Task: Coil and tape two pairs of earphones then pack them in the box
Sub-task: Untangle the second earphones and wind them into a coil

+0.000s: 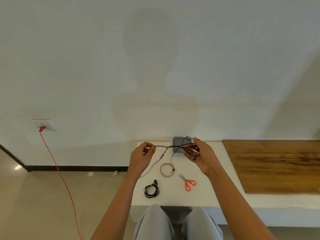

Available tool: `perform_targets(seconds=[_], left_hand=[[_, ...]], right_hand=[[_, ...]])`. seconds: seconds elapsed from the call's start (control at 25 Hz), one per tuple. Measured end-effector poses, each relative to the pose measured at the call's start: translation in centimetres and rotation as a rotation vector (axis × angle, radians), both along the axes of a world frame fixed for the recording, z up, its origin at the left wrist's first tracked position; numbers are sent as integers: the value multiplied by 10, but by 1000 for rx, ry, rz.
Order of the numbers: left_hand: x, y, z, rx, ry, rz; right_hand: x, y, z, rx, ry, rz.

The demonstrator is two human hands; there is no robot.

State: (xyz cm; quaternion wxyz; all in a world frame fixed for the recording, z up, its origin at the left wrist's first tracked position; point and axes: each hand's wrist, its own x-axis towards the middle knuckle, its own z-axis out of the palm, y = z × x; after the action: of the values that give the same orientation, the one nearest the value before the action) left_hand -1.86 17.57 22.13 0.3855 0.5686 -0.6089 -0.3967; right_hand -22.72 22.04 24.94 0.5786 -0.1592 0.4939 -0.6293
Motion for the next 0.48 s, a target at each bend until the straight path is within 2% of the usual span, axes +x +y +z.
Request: perform_targets(seconds=[0.04, 0.12, 0.24, 0.36, 0.48], left_hand=[[-3, 5, 3, -13, 7, -1], [-8, 13, 9, -64, 33, 42], [-12, 20, 20, -135, 147, 242], [-13, 23, 28, -118, 271, 364], [-11, 27, 26, -42, 309, 331]], right_hand=[[0, 6, 3, -12, -13, 10], [-2, 16, 5, -6, 101, 7], [-15, 28, 0, 40, 241, -93], [-28, 40, -3, 42, 166, -207], [-34, 50, -4, 15, 3, -247]])
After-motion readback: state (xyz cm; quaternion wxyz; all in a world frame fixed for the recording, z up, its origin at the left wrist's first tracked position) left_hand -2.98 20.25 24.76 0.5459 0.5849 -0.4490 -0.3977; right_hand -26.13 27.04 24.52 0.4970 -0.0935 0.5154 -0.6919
